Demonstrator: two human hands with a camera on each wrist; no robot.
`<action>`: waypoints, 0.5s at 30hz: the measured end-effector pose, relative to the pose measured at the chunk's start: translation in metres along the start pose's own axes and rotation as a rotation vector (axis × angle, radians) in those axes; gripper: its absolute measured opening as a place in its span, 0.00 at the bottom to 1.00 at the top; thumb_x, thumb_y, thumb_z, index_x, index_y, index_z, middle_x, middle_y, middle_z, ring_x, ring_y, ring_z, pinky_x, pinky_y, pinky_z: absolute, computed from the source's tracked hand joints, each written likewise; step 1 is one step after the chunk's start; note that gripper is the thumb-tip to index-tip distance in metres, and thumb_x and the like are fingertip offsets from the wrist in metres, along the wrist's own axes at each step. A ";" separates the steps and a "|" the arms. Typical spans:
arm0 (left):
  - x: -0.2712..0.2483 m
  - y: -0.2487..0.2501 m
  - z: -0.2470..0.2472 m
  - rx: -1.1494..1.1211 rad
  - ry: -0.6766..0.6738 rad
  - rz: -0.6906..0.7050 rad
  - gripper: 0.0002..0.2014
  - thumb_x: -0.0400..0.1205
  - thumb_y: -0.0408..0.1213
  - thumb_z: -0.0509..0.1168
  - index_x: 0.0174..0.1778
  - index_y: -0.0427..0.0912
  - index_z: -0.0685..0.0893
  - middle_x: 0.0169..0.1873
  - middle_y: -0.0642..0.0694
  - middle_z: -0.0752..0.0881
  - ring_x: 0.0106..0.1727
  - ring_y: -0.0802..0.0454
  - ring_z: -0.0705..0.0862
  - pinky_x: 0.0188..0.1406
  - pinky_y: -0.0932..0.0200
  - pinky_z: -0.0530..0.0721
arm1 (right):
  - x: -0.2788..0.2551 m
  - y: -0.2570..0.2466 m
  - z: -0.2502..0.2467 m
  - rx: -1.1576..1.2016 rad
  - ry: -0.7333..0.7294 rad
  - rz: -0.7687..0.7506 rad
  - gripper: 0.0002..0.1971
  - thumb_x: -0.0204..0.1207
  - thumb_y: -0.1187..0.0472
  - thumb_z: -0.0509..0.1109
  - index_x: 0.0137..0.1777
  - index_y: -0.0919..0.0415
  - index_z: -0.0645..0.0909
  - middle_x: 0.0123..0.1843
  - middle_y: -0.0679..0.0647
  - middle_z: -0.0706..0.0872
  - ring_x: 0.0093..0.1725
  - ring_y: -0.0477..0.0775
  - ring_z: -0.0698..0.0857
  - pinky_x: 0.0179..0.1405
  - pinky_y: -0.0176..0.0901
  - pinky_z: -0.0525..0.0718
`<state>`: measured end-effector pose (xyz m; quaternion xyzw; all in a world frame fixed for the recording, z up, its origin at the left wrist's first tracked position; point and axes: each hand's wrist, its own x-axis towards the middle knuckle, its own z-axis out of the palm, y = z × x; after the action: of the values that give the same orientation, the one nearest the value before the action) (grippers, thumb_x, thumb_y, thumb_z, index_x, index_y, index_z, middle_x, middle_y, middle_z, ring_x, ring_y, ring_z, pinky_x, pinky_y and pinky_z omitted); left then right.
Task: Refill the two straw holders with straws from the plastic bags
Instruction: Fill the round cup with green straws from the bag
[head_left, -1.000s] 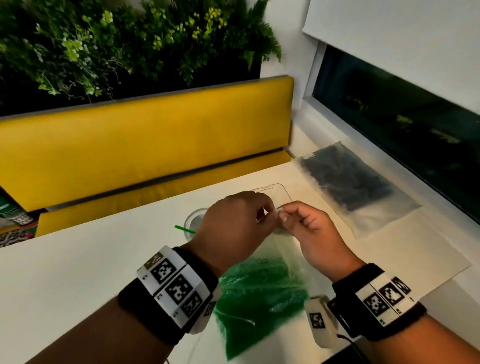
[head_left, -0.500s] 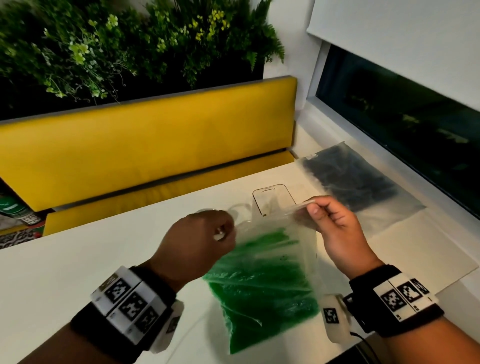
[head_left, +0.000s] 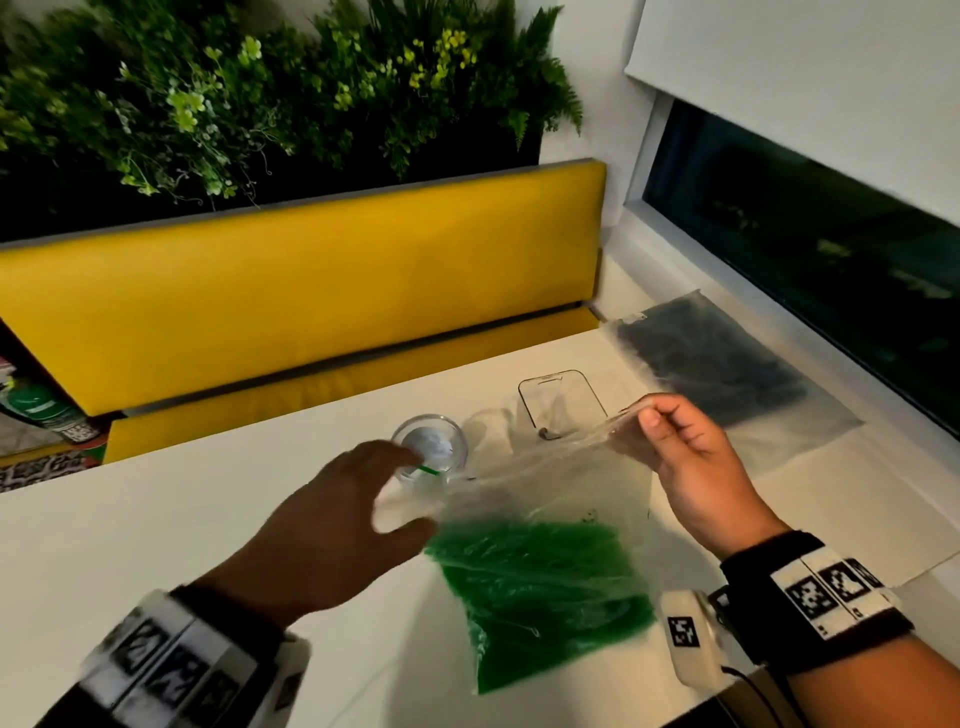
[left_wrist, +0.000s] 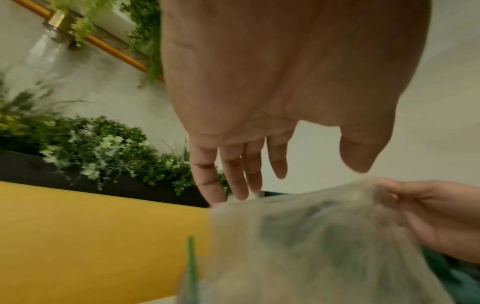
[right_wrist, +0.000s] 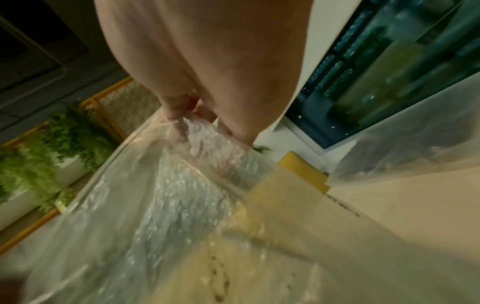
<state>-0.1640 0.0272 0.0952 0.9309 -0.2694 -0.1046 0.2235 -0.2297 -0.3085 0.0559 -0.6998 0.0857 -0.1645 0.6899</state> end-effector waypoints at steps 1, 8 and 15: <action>0.009 0.008 0.006 -0.022 0.006 0.044 0.32 0.71 0.71 0.60 0.70 0.63 0.76 0.67 0.63 0.81 0.65 0.61 0.81 0.66 0.56 0.80 | 0.001 0.001 0.005 0.015 -0.039 0.006 0.18 0.73 0.40 0.72 0.51 0.54 0.85 0.49 0.58 0.89 0.54 0.60 0.87 0.66 0.69 0.81; 0.050 0.032 0.044 -0.555 -0.119 -0.074 0.06 0.83 0.34 0.68 0.43 0.42 0.89 0.27 0.53 0.87 0.30 0.57 0.83 0.38 0.47 0.82 | -0.006 -0.032 0.035 -0.434 0.294 -0.001 0.10 0.76 0.41 0.65 0.46 0.45 0.77 0.48 0.50 0.79 0.45 0.46 0.79 0.46 0.38 0.78; 0.026 0.074 0.068 -0.523 -0.114 -0.010 0.12 0.77 0.40 0.76 0.51 0.51 0.81 0.37 0.50 0.86 0.33 0.62 0.80 0.37 0.61 0.82 | -0.035 -0.037 0.078 -0.163 -0.192 0.612 0.17 0.78 0.45 0.70 0.49 0.60 0.87 0.44 0.57 0.93 0.38 0.56 0.92 0.40 0.51 0.90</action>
<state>-0.1975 -0.0678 0.0687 0.8354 -0.2406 -0.2239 0.4405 -0.2392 -0.2221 0.0894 -0.7069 0.2393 0.1246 0.6539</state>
